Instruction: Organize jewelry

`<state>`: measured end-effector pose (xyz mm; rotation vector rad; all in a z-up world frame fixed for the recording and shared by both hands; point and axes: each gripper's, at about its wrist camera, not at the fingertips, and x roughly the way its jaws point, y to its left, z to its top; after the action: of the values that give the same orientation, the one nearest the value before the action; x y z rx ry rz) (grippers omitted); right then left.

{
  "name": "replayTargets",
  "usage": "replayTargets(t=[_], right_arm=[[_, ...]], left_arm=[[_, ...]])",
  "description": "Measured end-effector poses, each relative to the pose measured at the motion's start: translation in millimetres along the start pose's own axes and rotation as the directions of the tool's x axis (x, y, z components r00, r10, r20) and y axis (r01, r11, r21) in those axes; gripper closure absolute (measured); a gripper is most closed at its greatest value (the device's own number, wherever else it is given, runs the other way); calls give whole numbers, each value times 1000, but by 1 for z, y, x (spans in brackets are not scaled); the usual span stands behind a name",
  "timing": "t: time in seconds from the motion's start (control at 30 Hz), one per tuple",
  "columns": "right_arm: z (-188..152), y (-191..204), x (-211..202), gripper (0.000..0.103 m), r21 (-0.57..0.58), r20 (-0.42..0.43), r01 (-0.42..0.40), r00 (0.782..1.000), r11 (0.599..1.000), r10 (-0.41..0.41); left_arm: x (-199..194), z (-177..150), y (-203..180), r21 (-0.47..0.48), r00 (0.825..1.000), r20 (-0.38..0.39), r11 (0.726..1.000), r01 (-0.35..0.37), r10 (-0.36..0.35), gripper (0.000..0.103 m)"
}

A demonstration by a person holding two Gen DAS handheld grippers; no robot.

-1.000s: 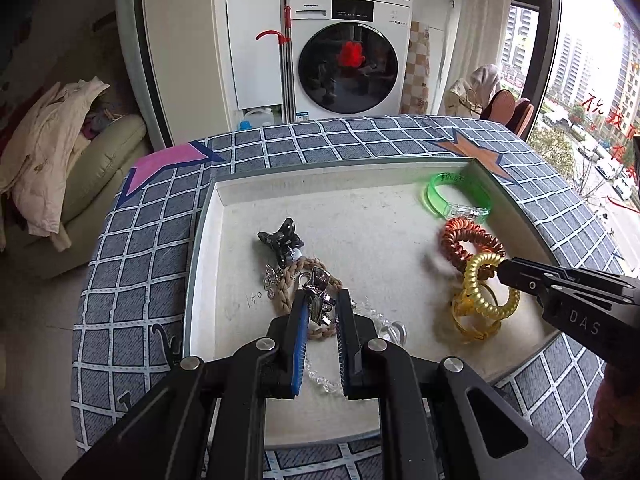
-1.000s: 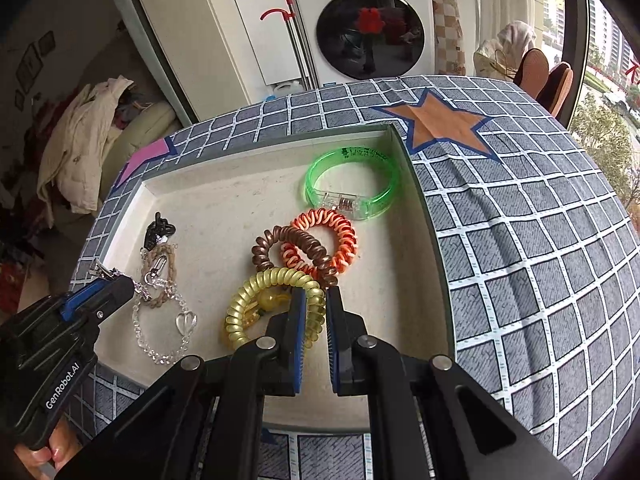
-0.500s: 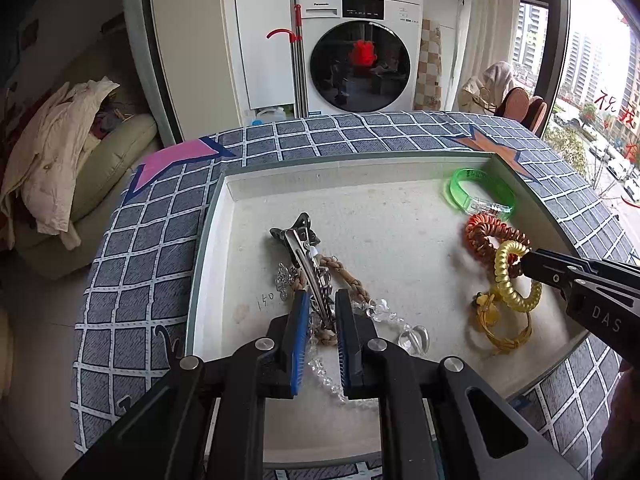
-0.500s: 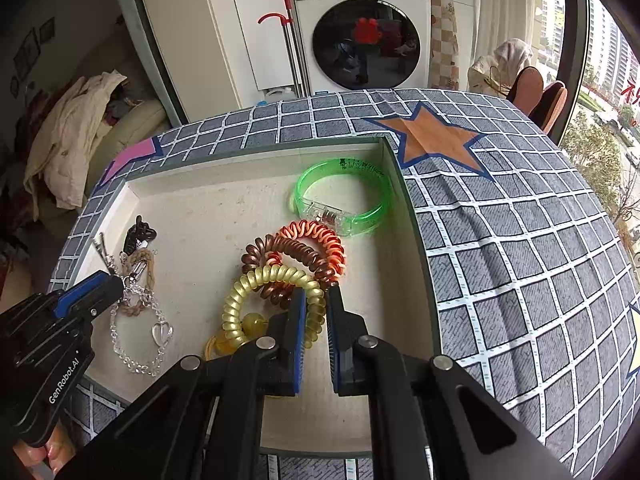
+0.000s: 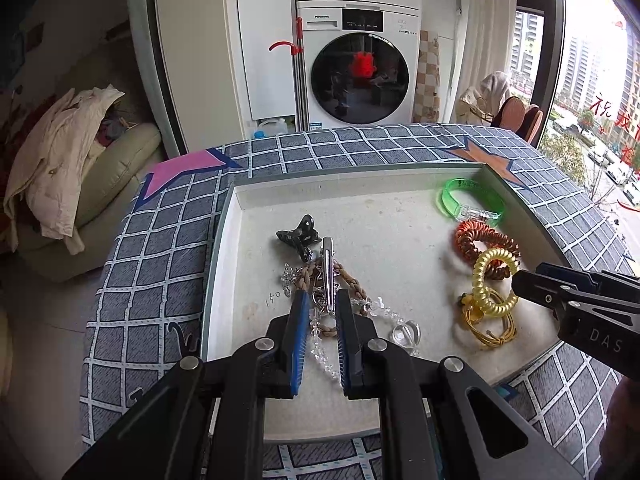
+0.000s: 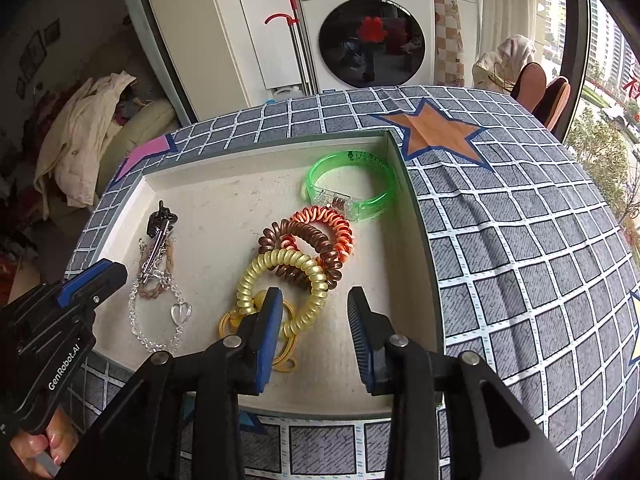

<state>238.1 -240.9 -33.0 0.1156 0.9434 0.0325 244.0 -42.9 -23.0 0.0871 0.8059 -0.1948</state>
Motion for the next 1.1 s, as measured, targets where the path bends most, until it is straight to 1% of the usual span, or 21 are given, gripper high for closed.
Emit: replayTargets(t=[0.1, 0.27, 0.47, 0.6, 0.63, 0.67, 0.7, 0.77, 0.87, 1.1], right_arm=[[-2, 0, -2, 66, 2, -1, -4, 1000, 1000, 4], [-1, 0, -9, 66, -2, 13, -7, 1000, 1000, 7], [-1, -3, -12, 66, 3, 20, -6, 1000, 1000, 6], [-2, -3, -14, 66, 3, 21, -7, 1000, 1000, 7], [-3, -3, -14, 66, 1, 22, -8, 1000, 1000, 8], [-3, -2, -15, 66, -3, 25, -7, 1000, 1000, 7], [-4, -1, -17, 66, -10, 30, -2, 1000, 1000, 3], [-5, 2, -19, 66, -29, 39, 8, 999, 1000, -6], [-7, 4, -22, 66, -40, 52, 16, 999, 999, -13], [-15, 7, -31, 66, -65, 84, 36, 996, 997, -30]], left_arm=[[-2, -1, 0, -5, 1000, 0, 1000, -7, 7, 70], [-6, -1, 0, 7, 999, 20, 999, -37, 37, 70], [-8, -1, 3, -2, 999, 12, 999, -39, 39, 69], [-13, -2, 4, 4, 998, 25, 999, -54, 54, 69], [-15, -2, 4, 4, 998, 29, 998, -59, 58, 59], [-17, -3, 5, 2, 997, 32, 998, -63, 63, 40], [-19, -3, 6, -10, 996, 43, 997, -73, 74, 0], [-27, -5, 7, -23, 992, 91, 996, -91, 92, 0], [-30, -4, 5, -10, 995, 79, 998, -67, 68, 0], [-39, -11, 5, -21, 994, 79, 997, -72, 74, 0]])
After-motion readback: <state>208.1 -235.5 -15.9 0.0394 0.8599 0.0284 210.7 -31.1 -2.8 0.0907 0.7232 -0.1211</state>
